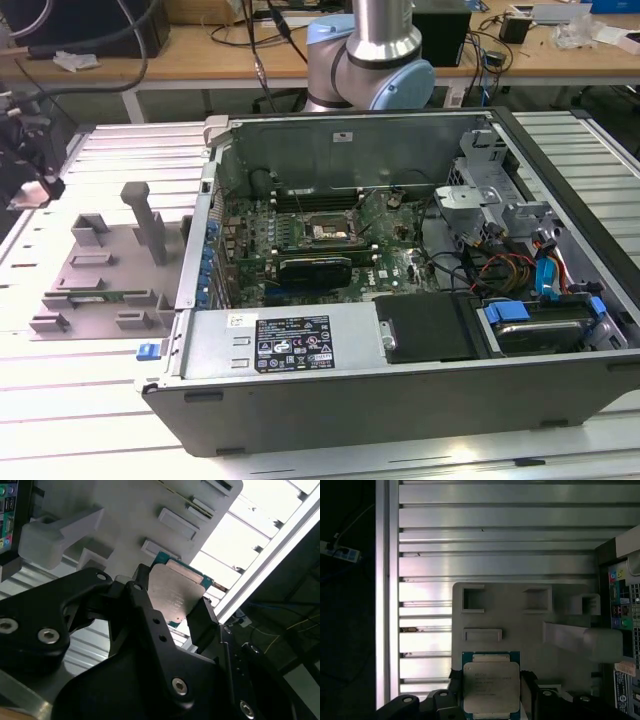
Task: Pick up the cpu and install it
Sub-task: 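Pick up the cpu and move it towards the insertion slot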
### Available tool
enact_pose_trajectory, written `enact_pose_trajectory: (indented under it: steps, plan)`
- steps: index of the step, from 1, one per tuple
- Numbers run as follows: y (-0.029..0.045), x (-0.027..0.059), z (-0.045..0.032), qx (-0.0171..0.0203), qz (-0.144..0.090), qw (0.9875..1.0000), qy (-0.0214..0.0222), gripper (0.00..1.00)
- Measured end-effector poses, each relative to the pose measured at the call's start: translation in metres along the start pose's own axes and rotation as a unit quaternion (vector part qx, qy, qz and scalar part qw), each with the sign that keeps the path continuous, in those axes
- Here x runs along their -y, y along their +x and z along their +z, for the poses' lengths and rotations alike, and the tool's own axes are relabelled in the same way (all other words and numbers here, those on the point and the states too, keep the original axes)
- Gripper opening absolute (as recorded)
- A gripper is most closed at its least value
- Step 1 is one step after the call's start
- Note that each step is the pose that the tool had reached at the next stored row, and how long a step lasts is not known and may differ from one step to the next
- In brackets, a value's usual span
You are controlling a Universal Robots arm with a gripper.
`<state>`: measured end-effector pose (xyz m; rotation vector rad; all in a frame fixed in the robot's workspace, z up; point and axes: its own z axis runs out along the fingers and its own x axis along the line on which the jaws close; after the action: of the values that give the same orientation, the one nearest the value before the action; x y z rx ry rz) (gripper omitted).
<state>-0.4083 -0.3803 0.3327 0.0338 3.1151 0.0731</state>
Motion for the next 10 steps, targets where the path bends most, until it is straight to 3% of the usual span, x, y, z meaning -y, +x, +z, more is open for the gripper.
enact_pose_trajectory:
  steps: [7,8,10]
  plan:
    - [-0.0005,-0.0015,-0.0212,0.0005,0.0,1.0,0.0,0.55]
    - [-0.0009,-0.0026,-0.0361,0.0009,0.0,1.0,0.0,0.55]
    - [-0.0014,-0.0039,-0.0565,0.002,0.0,1.0,0.0,0.55]
